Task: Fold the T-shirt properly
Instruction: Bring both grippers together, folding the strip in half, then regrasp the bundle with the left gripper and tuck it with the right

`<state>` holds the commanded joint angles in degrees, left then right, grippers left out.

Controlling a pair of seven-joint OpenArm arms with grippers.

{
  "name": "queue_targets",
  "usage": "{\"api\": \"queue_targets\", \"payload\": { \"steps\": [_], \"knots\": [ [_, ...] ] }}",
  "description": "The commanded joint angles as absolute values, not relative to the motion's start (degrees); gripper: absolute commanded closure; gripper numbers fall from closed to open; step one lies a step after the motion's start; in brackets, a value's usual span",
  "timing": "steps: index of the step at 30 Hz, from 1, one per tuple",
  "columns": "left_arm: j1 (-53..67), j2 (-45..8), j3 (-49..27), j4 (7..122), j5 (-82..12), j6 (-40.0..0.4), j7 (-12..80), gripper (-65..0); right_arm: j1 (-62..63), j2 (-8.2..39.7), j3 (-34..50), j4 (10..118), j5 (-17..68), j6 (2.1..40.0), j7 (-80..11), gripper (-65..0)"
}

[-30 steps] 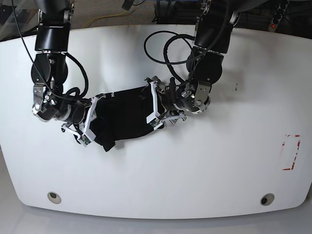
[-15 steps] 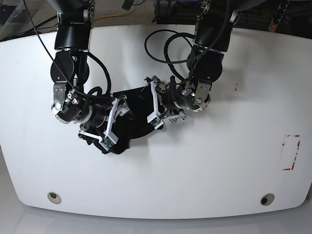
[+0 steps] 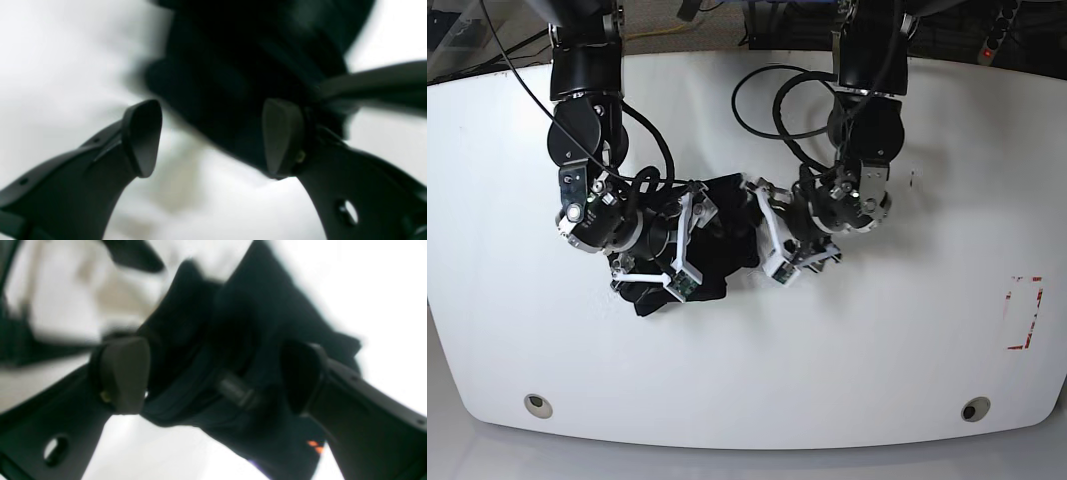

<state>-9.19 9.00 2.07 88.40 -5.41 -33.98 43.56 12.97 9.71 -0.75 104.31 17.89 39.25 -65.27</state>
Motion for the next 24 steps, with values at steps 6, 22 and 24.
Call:
{"api": "queue_targets", "payload": {
  "steps": [6,22,24],
  "knots": [
    [-7.2,6.1,-4.5,96.0,-5.2,-33.9,43.6,-43.9,13.3,8.7,5.1,104.0,17.9,40.0,-65.3,-58.3],
    [-4.8,3.0,4.4,86.8,-5.1,-33.9,43.1,-43.9,17.1,3.7,5.4,87.8,17.3,40.0,-54.7,-58.3],
    [-6.5,4.0,5.9,83.7,-4.9,-33.9,41.6,-43.8,18.3,4.8,5.4,82.7,17.3,40.0,-51.7,-58.2]
  ]
}}
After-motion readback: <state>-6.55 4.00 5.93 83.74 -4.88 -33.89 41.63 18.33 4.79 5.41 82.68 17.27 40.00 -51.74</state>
